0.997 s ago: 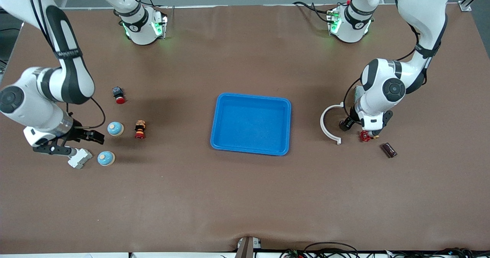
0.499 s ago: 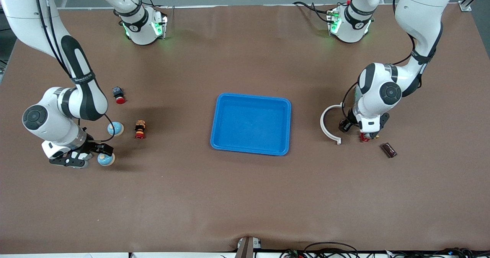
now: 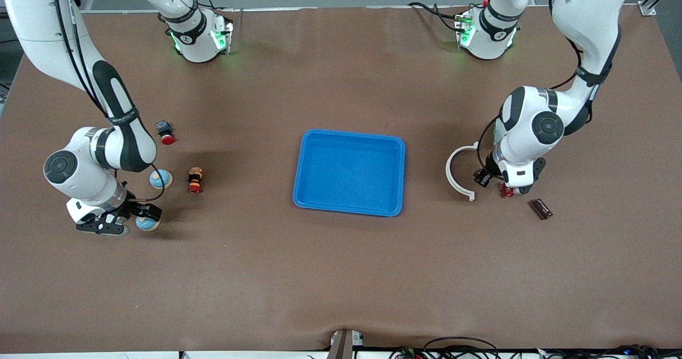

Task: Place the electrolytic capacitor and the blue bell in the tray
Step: 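Grasp the blue bell with the right gripper while the left gripper lifts the capacitor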

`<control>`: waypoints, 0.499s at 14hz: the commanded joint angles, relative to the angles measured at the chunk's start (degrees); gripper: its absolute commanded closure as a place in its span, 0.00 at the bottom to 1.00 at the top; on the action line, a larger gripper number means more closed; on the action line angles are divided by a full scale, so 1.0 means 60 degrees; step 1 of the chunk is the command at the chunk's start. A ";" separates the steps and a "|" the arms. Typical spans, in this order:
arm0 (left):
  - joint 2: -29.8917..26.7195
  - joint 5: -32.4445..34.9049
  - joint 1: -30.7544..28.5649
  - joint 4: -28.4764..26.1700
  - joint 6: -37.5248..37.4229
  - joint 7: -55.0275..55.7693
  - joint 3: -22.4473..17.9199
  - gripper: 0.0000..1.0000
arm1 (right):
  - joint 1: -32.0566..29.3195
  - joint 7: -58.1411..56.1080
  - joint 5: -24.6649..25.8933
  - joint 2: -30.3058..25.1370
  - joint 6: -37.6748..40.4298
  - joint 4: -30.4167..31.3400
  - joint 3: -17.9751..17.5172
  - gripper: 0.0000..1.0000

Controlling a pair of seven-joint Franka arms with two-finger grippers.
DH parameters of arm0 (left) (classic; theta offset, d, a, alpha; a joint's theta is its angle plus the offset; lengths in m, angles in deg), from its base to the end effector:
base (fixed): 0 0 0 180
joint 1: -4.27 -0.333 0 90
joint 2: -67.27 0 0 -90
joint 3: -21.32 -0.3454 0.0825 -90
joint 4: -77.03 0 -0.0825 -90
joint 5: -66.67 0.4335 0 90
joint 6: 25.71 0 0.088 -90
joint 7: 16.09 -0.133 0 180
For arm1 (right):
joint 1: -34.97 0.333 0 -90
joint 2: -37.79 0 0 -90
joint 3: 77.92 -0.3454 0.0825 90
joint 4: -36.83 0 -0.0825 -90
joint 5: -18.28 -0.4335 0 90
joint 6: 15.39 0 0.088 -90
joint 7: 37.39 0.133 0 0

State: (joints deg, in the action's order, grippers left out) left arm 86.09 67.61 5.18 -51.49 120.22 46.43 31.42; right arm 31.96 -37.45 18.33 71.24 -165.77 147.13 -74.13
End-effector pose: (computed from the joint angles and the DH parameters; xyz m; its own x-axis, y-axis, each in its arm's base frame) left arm 0.5671 -0.1137 0.1807 0.6256 0.7785 -0.0511 0.7797 -0.6262 0.0050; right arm 0.6804 -0.0802 0.1538 0.9881 -0.1008 0.1163 -0.1057 -0.9937 0.0371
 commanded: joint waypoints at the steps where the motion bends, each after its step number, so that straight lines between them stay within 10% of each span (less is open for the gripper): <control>1: -0.0574 -0.0112 0.0068 0.0749 -0.1685 0.0811 0.0337 1.00 | -0.0143 0.0112 -0.0066 0.0182 -0.0058 -0.0175 -0.0120 0.00; 7: -0.0078 -0.0097 0.0360 0.2113 -0.2232 0.3053 0.1333 1.00 | -0.0129 0.0084 -0.0052 0.0255 -0.0058 -0.0190 -0.0120 0.07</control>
State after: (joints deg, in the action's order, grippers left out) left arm 83.30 67.61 6.31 -42.15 108.18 60.97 38.12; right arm 31.95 -36.96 18.31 72.12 -165.92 146.94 -74.13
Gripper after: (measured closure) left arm 0.661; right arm 0.000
